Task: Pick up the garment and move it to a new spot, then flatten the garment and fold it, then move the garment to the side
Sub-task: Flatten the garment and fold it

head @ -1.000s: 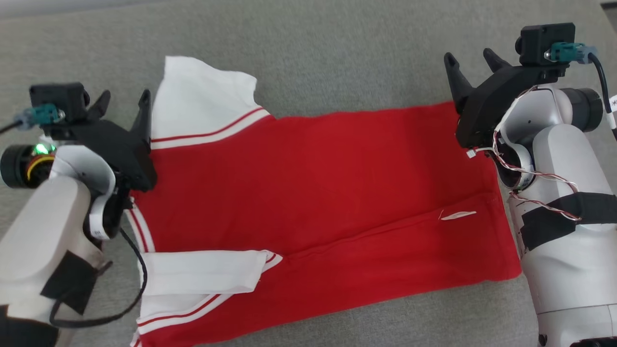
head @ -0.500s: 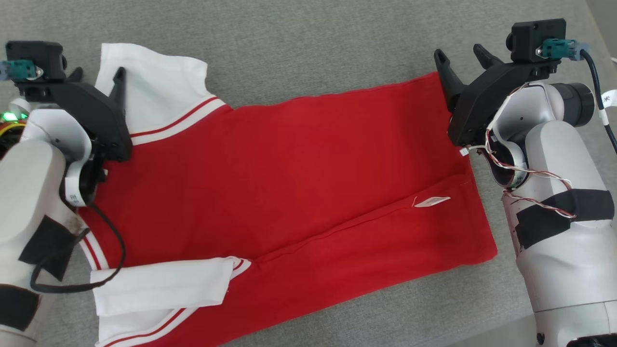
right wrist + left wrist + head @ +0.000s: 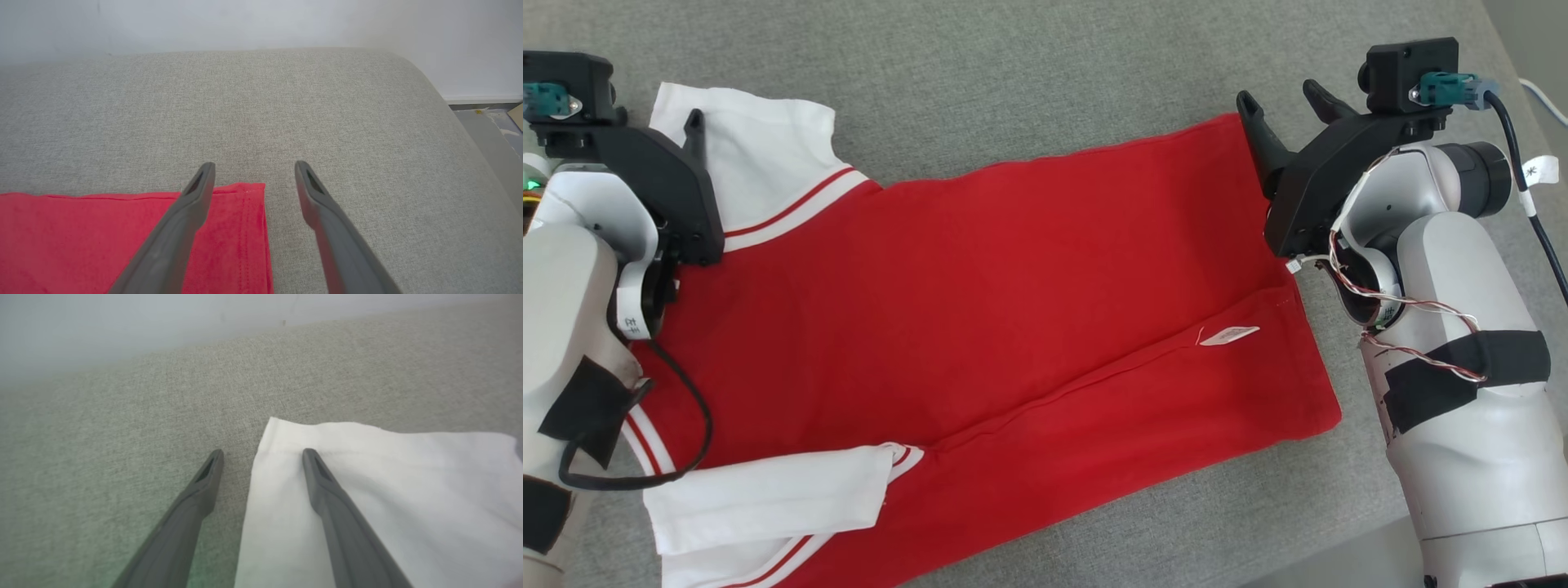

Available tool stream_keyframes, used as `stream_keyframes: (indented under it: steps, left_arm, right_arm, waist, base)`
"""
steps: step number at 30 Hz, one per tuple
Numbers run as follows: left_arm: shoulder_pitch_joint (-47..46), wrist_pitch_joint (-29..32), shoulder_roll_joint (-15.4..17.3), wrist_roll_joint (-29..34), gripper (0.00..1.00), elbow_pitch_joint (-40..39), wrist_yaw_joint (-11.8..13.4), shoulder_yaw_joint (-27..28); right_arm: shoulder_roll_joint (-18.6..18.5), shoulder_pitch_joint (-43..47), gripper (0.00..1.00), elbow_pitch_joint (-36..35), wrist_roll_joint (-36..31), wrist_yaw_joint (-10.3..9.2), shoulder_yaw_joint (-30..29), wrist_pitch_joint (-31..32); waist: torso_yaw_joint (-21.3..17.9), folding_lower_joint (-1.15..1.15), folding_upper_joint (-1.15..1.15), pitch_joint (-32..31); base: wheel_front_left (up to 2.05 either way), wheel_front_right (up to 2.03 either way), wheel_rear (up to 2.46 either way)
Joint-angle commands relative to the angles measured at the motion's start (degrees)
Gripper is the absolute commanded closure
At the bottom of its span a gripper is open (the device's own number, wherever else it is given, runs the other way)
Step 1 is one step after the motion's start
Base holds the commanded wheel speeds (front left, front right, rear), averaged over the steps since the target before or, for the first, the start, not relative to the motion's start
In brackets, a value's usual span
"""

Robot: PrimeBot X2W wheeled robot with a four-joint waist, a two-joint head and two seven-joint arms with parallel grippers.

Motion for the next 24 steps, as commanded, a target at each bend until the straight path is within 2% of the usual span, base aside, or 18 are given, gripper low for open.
stream_keyframes:
  steps: [1,2,3,4,5,11,13,19,24]
  left_arm:
    - [0.83,1.82,0.5,0.01,0.0,0.95,0.5,-0.32]
    - [1.2,3.11,0.55,-0.4,0.1,1.16,0.54,-0.43]
    - [1.57,4.34,0.59,-0.81,0.52,1.33,0.52,-0.51]
    - [1.57,4.34,0.59,-0.81,0.52,1.33,0.52,-0.51]
    - [1.98,5.49,0.6,-1.42,1.0,1.34,0.44,-0.41]
    - [2.11,8.71,2.09,-3.38,1.0,-2.2,-0.15,0.31]
    - [2.6,9.46,1.48,-5.12,1.0,-3.67,-0.56,1.25]
    - [3.4,10.93,2.96,-4.59,1.0,-7.26,0.22,0.61]
    - [4.13,11.21,3.01,-5.12,1.0,-10.06,0.79,0.59]
  right_arm:
    - [0.12,0.91,0.0,-0.45,0.48,-0.17,0.17,0.16]
    - [0.06,0.95,0.0,-0.66,0.51,-0.17,0.21,0.35]
    - [-0.1,0.94,0.0,-0.79,0.59,-0.17,0.22,0.4]
    - [-0.1,0.94,0.0,-0.79,0.59,-0.17,0.22,0.4]
    - [-0.25,0.93,0.0,-0.92,0.59,-0.17,0.24,0.42]
    - [-1.61,-0.61,0.0,-1.82,-0.44,-0.18,0.08,3.0]
    - [-2.37,-1.3,0.0,-1.83,-0.98,-0.18,0.21,4.36]
    - [-4.31,-3.13,0.0,0.73,-3.62,-0.18,0.56,10.95]
    - [-6.33,-3.77,0.0,2.3,-4.22,-0.18,4.46,13.42]
  waist:
    - [-0.3,0.0,0.0,0.33]
    - [-0.38,0.0,0.0,0.45]
    - [-0.43,0.0,0.0,0.53]
    - [-0.43,0.0,0.0,0.53]
    - [-0.45,0.0,0.0,0.59]
    - [0.29,0.0,0.0,1.01]
    - [0.78,0.0,0.0,1.06]
    - [1.84,0.0,0.0,1.06]
    - [2.62,0.0,0.0,1.39]
  base:
    - [0.0,0.0,0.0]
    - [0.0,0.0,0.0]
    - [0.0,0.0,0.0]
    - [0.0,0.0,0.0]
    - [0.0,0.0,0.0]
    - [0.0,0.0,0.0]
    - [0.0,0.0,0.0]
    - [0.0,0.0,0.0]
    - [0.0,0.0,0.0]
